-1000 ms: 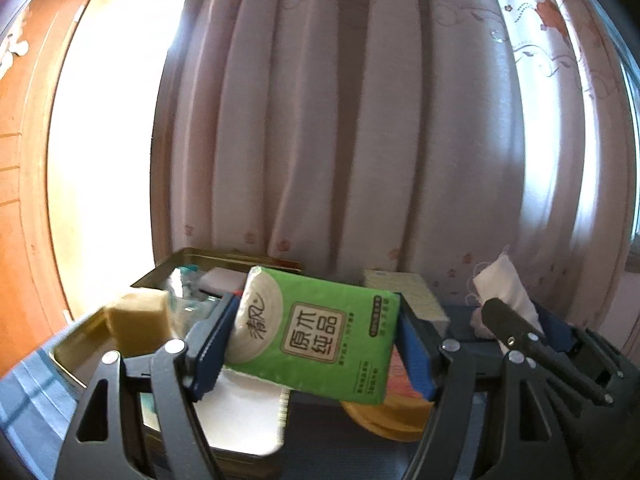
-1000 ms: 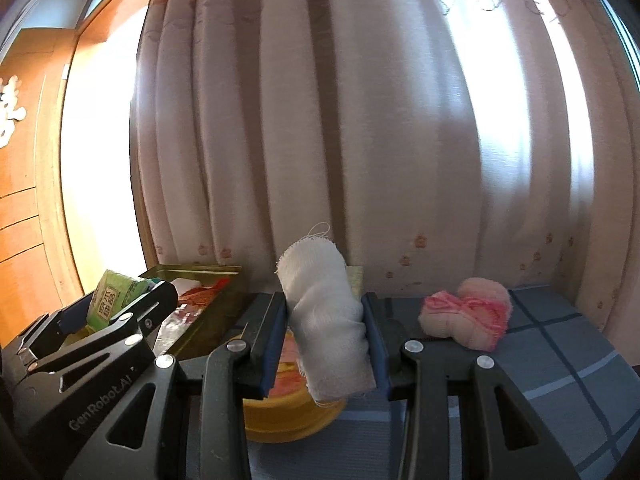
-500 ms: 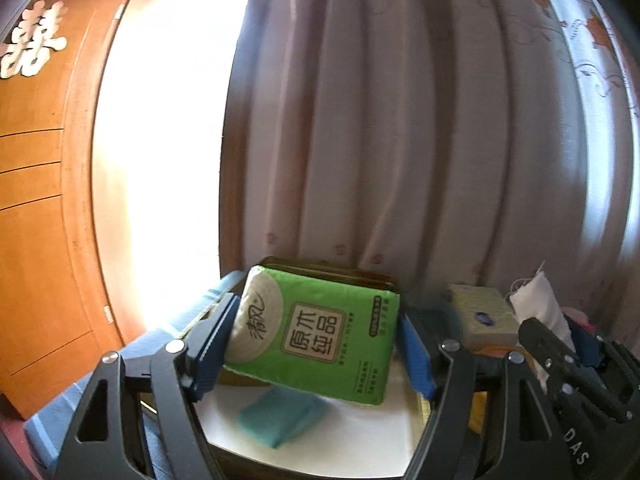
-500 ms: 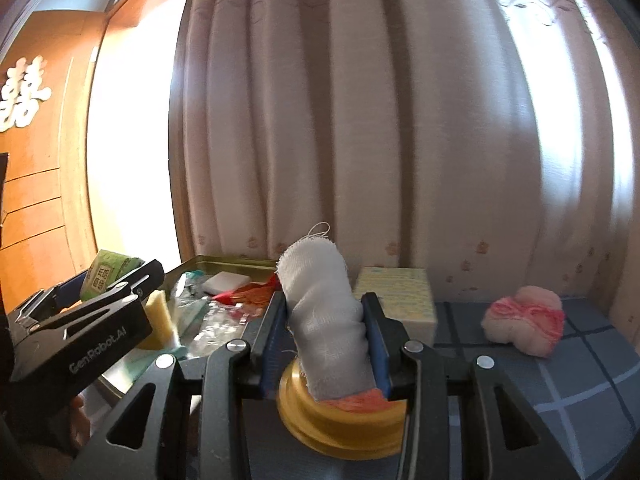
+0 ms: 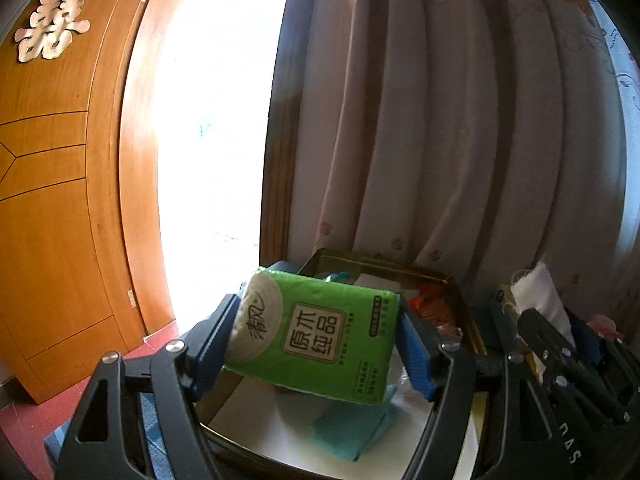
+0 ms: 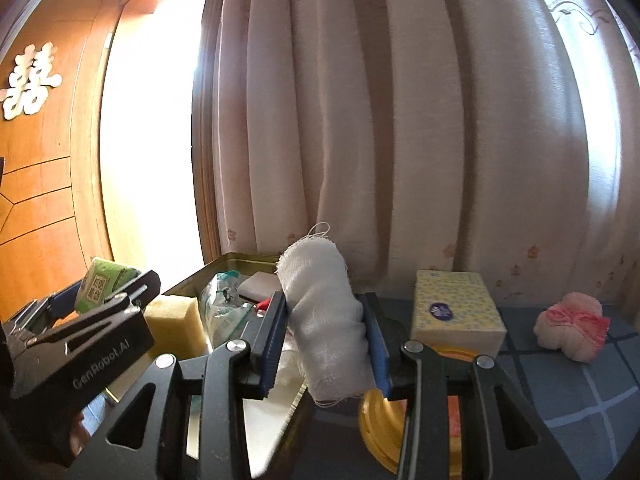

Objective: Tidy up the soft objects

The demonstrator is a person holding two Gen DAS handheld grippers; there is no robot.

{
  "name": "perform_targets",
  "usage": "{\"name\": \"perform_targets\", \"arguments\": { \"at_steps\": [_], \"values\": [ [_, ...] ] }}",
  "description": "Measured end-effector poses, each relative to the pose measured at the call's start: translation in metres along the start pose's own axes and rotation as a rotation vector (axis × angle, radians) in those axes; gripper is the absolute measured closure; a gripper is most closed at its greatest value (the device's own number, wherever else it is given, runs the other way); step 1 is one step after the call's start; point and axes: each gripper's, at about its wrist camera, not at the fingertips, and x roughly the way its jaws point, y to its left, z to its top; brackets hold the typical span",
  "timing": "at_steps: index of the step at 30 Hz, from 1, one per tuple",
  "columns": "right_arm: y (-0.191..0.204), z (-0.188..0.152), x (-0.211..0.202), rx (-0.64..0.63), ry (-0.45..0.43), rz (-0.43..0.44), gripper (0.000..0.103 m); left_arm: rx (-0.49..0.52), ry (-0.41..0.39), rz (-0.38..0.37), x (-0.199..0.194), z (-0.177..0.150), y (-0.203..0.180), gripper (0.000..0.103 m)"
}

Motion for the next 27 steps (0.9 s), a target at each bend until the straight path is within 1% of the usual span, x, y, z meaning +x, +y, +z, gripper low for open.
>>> {"name": "perform_targets", "arguments": {
  "at_steps": [2,5,7,11,15,21,27],
  "values": [
    [0.007,0.001,0.004,-0.003,0.0,0.001,0.063,0.008,0.011,0.007,0.002,0.0,0.0,0.029],
    [0.014,0.003,0.009,-0.002,0.002,-0.001,0.063,0.029,0.052,0.023,0.01,0.001,-0.002,0.029],
    [0.017,0.005,0.016,-0.003,0.022,-0.007,0.062,0.036,0.077,0.022,0.015,0.002,-0.004,0.029],
    [0.019,0.006,0.021,-0.003,0.029,-0.005,0.062,0.027,0.108,0.021,0.019,0.004,-0.002,0.029],
    [0.021,0.007,0.025,-0.011,0.043,0.0,0.062,0.022,0.136,0.04,0.027,0.005,0.001,0.029],
    [0.019,0.007,0.039,0.006,0.1,0.037,0.062,0.018,0.175,0.06,0.038,0.005,0.002,0.029],
    [0.017,0.005,0.049,0.032,0.153,0.077,0.062,0.029,0.191,0.085,0.044,0.003,0.0,0.029]
  ]
}}
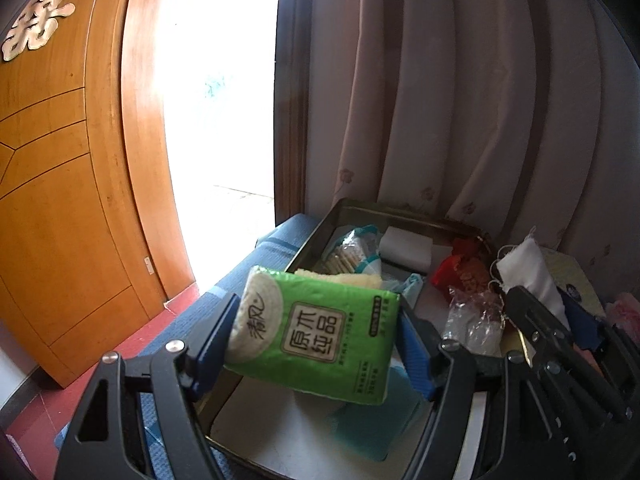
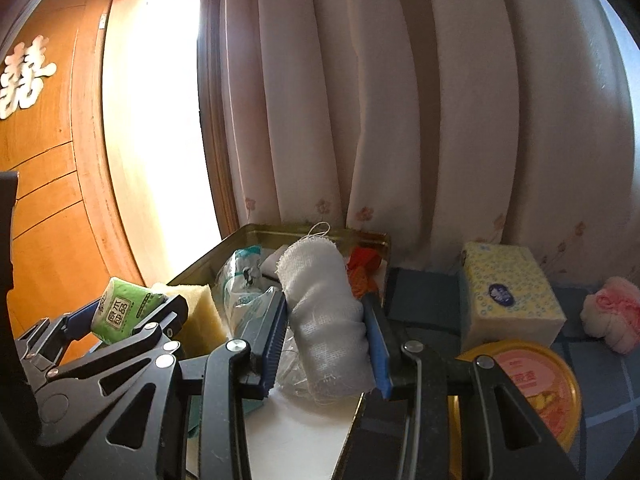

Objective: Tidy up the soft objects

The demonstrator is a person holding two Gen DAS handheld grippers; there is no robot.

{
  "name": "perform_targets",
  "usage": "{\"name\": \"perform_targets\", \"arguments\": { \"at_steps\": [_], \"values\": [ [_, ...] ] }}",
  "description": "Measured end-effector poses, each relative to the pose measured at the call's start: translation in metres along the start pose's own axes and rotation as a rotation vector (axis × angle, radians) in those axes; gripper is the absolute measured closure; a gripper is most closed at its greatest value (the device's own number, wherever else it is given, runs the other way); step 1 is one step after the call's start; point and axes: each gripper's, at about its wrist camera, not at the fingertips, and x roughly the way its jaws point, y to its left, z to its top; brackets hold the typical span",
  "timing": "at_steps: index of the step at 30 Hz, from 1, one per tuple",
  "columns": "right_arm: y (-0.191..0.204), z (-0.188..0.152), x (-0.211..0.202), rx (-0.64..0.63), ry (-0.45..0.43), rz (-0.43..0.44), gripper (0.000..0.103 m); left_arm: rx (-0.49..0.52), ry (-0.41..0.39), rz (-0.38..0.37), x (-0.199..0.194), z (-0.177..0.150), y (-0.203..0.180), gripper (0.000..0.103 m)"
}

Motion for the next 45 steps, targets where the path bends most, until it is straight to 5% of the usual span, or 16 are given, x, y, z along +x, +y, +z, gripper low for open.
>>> {"name": "perform_targets", "arguments": {
  "at_steps": [7,16,21,23,27,31,45],
  "values": [
    [-0.005,-0.003,0.013,0.037,0.049,0.074,0.062,0.005,-0.006,0.041,0.001,-0.001,-0.002,0.028],
    [-0.002,-0.006,-0.001,0.035,-0.023,0.123,0.059,-0.005,-0.06,0.082,-0.007,-0.004,-0.001,0.026],
    [-0.006,-0.005,-0.003,0.058,-0.036,0.143,0.055,-0.033,-0.072,0.099,-0.008,-0.003,0.004,0.007],
    [-0.007,-0.005,-0.011,0.07,-0.073,0.119,0.046,-0.042,-0.089,0.099,-0.011,-0.004,0.006,0.002],
    [-0.016,-0.009,-0.033,0.113,-0.18,0.042,0.009,-0.012,-0.125,0.1,-0.016,-0.005,0.0,0.0],
    [-0.021,-0.012,-0.059,0.127,-0.321,-0.086,0.003,0.044,-0.165,0.111,-0.023,-0.007,-0.012,0.0],
    [-0.041,-0.012,-0.073,0.193,-0.379,-0.273,0.003,0.031,-0.186,0.09,-0.033,-0.009,-0.014,0.0]
  ]
}}
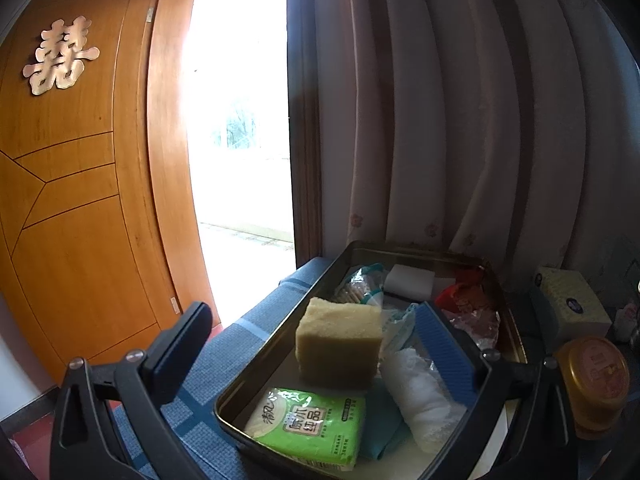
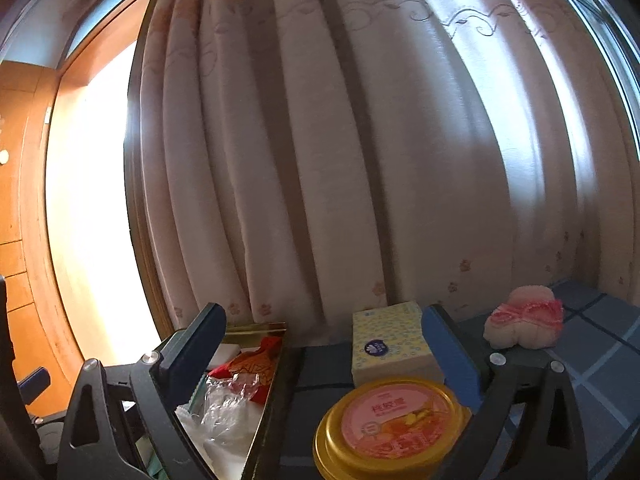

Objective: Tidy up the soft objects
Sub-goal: 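Open both tools to drop the gauze and tissue pack into the tray, then withdraw both tools from the tray toward the pink items on the table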

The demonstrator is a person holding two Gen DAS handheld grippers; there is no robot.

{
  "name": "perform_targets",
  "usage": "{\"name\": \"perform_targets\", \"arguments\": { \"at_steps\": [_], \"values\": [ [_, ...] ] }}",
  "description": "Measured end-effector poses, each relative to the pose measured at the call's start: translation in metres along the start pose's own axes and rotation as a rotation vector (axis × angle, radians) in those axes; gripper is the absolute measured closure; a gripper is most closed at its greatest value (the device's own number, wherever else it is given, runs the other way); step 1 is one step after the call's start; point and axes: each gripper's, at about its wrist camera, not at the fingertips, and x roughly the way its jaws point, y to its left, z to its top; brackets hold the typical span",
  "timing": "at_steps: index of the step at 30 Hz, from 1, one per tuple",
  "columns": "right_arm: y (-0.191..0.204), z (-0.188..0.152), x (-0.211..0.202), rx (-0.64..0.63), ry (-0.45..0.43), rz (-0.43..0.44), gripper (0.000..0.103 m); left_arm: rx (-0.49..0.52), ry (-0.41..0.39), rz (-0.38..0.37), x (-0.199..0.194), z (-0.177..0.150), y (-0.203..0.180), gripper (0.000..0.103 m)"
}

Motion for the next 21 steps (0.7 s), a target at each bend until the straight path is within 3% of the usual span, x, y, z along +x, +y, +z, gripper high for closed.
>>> {"name": "perform_targets", "arguments": {
  "at_steps": [21],
  "values": [
    [-0.019,0.001,-0.012,-0.013,0.023,-0.052,0.003,0.009,-0.017,-0.026,-0.025,-0.005,-0.026,0.0]
  ]
}}
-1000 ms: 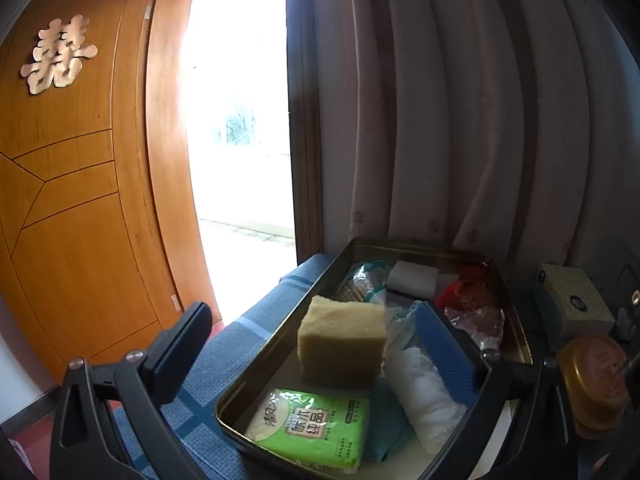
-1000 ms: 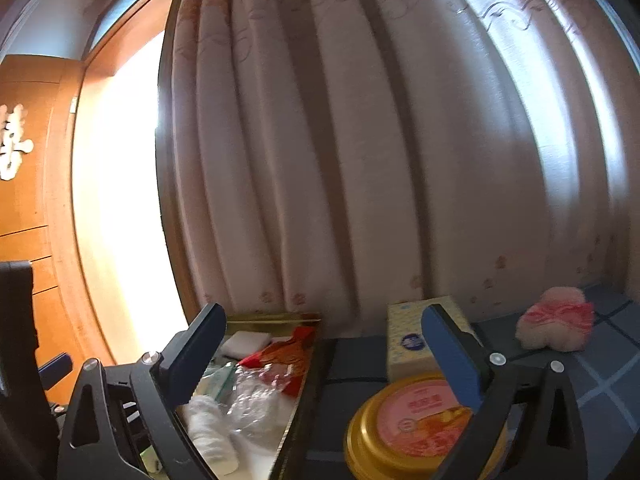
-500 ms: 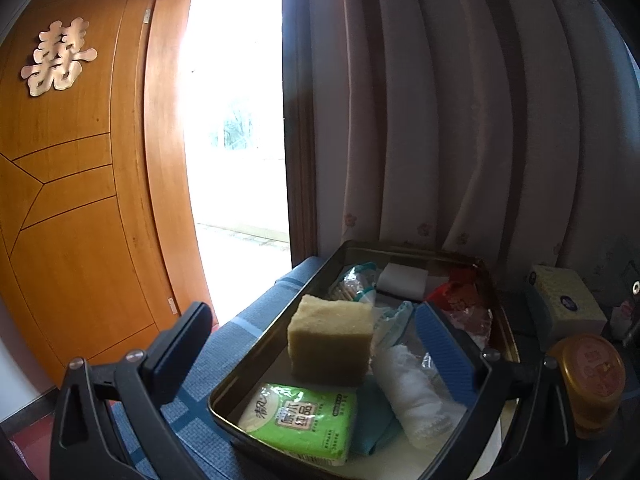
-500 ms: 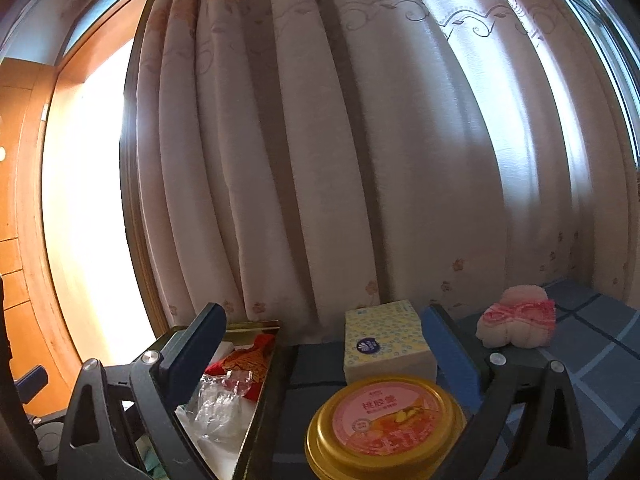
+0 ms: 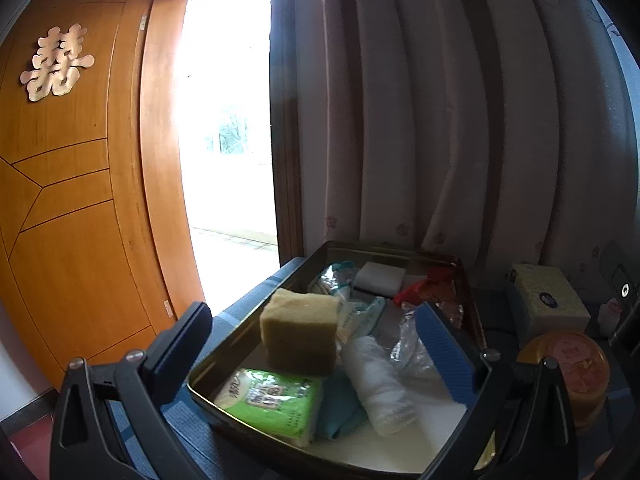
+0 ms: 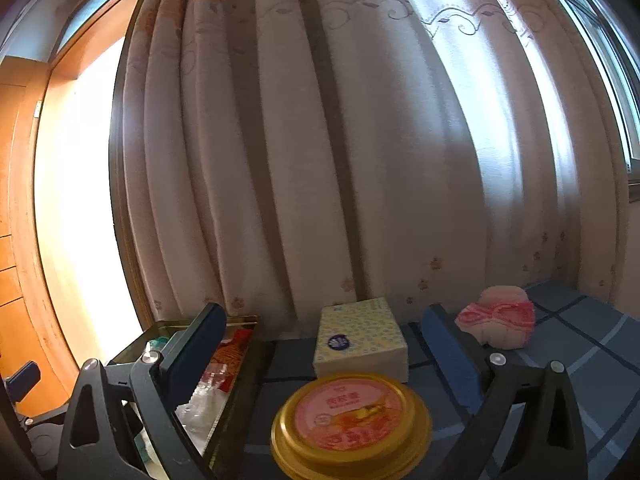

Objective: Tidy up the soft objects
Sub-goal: 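Withdraw both tools from the tray toward the pink items on the table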

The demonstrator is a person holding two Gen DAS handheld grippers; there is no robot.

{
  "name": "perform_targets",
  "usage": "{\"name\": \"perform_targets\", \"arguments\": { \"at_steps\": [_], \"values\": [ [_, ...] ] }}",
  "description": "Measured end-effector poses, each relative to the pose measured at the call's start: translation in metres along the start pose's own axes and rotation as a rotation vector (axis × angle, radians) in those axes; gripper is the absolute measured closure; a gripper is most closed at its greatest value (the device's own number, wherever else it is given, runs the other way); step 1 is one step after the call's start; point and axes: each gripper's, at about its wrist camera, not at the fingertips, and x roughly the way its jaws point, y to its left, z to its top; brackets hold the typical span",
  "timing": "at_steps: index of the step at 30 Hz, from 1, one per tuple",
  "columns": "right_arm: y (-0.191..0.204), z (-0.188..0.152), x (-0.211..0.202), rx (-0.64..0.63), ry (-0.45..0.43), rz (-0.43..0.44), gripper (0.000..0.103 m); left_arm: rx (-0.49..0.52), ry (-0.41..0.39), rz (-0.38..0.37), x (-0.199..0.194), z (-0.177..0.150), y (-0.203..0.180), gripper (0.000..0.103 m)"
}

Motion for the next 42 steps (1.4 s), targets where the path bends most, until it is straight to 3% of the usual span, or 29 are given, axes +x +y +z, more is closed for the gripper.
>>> {"name": "perform_targets", "arguments": {
  "at_steps": [9,18,28,42],
  "values": [
    [-0.023,0.005,-0.004,0.008,-0.006,-0.036,0.003,0.015,-0.002,-0.042,-0.007,-0.003,-0.022,0.0],
    [-0.046,0.011,-0.011,-0.117,-0.047,-0.087,0.003,0.033,-0.008,-0.085,-0.019,-0.006,-0.048,0.0],
    [-0.116,0.02,-0.004,-0.109,0.008,-0.172,0.003,0.094,-0.014,-0.134,-0.033,-0.01,-0.09,0.0],
    [-0.195,0.034,0.004,-0.208,0.054,-0.231,0.003,0.181,-0.026,-0.217,-0.056,-0.015,-0.15,0.0]
  ]
}}
